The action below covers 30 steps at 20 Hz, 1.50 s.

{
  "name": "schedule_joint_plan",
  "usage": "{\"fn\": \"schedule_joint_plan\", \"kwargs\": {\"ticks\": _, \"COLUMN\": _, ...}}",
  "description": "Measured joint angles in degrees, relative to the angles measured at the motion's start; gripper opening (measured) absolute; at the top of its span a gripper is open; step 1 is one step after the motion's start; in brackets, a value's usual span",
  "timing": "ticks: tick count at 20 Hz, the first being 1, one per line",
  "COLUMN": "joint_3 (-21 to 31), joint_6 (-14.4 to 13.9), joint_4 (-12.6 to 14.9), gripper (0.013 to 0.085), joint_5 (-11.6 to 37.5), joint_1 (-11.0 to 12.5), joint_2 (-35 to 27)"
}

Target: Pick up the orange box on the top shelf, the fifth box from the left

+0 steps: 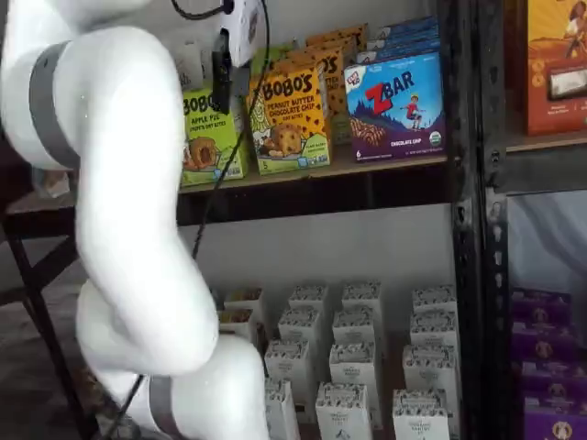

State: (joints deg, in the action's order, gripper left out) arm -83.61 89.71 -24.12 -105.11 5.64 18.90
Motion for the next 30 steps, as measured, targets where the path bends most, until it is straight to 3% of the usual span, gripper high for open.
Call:
{"fn": "schedule_joint_plan", "kwargs": {"ticks": 3, "joint_3": 1.56, "joint_6": 0.14, "joint_4": -1.40, "gripper": 0.0850, "joint_5": 2.54, "joint_1": 0.46, "joint_2": 1.54}}
{"fn": "schedule_joint_plan", "kwargs": {"ticks": 9, "joint_3": 0.87, "joint_6": -0.34, "joint_4": -2.04, "gripper": 0.0850, "joint_5": 2.29, "joint_1": 0.42, "joint_2": 1.58}}
{"fn": "schedule_joint_plan", "kwargs": {"ticks": 14, "joint_3": 1.59, "joint_6": -0.16, "joint_4": -6.37, "gripper": 0.0850, "joint_5": 5.82, "joint_1": 1.83, "joint_2": 2.19}}
{"fn": "schedule_joint_plan", "kwargs": {"ticks": 17, "joint_3": 0.84, "joint_6": -0.16, "joint_4": -7.45, "gripper": 0.0850, "joint_5": 8.10, "joint_1": 2.15, "joint_2": 1.55}}
{"fn": "schedule_joint_plan", "kwargs": {"ticks": 22, "joint_3": -1.64, "joint_6": 0.20, "joint_4": -6.90, "gripper": 0.0850, "joint_5": 10.54, "joint_1": 2.37, "joint_2": -0.89}}
{"fn": "schedule_joint_plan", "kwargs": {"ticks": 30, "joint_3": -6.73, "joint_6": 1.14, "joint_4": -5.59, "gripper": 0.0850, "joint_5": 8.49, "joint_1": 3.13, "joint_2": -5.79}}
